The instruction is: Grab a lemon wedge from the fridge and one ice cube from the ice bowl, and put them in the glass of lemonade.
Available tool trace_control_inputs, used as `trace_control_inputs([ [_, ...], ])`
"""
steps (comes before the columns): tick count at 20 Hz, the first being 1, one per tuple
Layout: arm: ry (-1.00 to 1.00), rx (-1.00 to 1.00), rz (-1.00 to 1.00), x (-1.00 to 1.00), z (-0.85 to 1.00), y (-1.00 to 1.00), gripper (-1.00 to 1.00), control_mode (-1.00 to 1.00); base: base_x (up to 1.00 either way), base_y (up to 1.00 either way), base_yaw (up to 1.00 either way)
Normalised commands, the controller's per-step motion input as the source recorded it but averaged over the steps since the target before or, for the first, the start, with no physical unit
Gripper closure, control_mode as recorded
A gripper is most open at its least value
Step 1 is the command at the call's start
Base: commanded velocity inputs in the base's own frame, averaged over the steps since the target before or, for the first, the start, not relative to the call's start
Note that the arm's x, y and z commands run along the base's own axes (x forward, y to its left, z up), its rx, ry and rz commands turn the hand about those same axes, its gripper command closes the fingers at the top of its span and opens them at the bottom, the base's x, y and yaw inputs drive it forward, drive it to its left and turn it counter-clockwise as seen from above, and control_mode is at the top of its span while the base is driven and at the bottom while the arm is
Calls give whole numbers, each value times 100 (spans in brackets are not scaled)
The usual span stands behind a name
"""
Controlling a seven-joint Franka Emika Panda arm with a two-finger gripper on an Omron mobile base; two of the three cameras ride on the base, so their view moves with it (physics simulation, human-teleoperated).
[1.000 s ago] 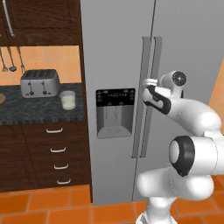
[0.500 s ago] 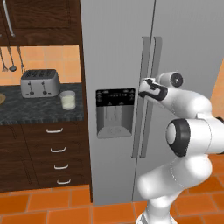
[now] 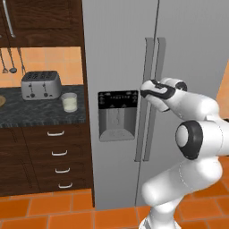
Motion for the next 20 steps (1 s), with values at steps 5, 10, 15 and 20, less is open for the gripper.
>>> trace_control_inputs([
  [5,36,3,-3,-82,26,-29,100,-100,0,0,0],
  [10,32,5,-4,-100,35,-55,100,-100,0,0,0],
  [15,8,5,-7,-100,18,-85,100,-100,0,0,0],
  [20,0,5,-4,-100,7,-100,100,-100,0,0,0],
])
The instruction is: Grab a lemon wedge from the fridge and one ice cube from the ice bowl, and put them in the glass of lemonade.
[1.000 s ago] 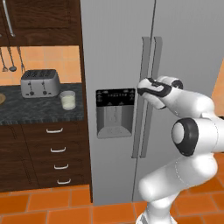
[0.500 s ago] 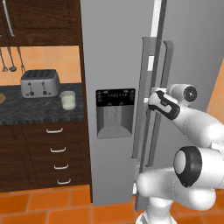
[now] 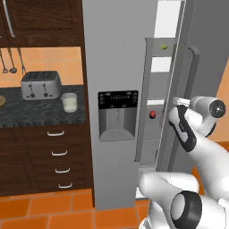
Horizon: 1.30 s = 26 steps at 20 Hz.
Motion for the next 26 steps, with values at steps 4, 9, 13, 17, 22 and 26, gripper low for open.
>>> trace_control_inputs([
  [4,2,9,-5,-100,28,-100,100,-100,0,0,0],
  [9,10,10,-5,-92,41,-89,-100,-100,0,0,0],
  [13,18,1,-4,-43,52,-25,-100,-100,0,0,0],
  [17,10,-10,-16,-54,58,0,-100,-100,0,0,0],
  [22,6,-22,-17,-56,55,19,-100,-100,0,0,0],
  [26,6,-32,-8,26,5,89,-100,-100,0,0,0],
])
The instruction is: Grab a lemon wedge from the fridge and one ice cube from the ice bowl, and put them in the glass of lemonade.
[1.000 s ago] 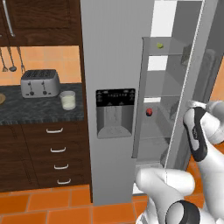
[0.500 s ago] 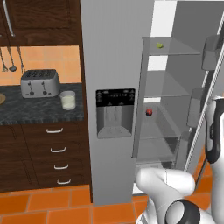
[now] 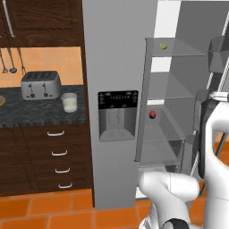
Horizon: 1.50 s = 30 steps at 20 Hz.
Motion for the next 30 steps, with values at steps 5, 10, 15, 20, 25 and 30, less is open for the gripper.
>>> trace_control_inputs([
  [5,45,-36,0,69,-42,100,-100,-100,0,0,0],
  [10,25,-32,-1,96,-54,89,-100,-100,0,0,0],
  [15,0,-18,-16,97,-9,-6,-100,-100,0,0,0],
  [20,0,-3,-9,77,0,-76,-100,-100,0,0,0],
  [25,0,0,-5,18,0,-100,-100,-100,0,0,0],
  [30,-5,1,-7,-46,0,-100,-100,-100,0,0,0],
])
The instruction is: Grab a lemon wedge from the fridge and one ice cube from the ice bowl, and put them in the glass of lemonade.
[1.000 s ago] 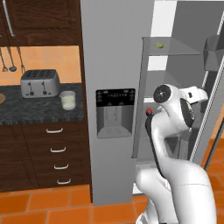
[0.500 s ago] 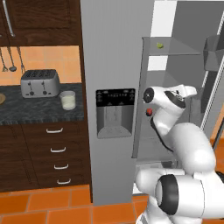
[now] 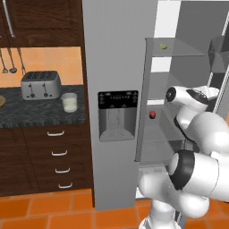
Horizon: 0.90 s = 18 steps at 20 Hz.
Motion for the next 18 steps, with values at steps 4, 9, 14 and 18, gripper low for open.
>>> trace_control_inputs([
  [4,-29,5,-1,-88,38,-100,-100,-100,0,0,0],
  [9,-46,1,0,-82,87,-39,-100,-100,0,0,0],
  [14,-7,-1,9,-62,38,66,-100,-100,0,0,0],
  [18,0,0,17,-41,7,100,-100,-100,0,0,0],
])
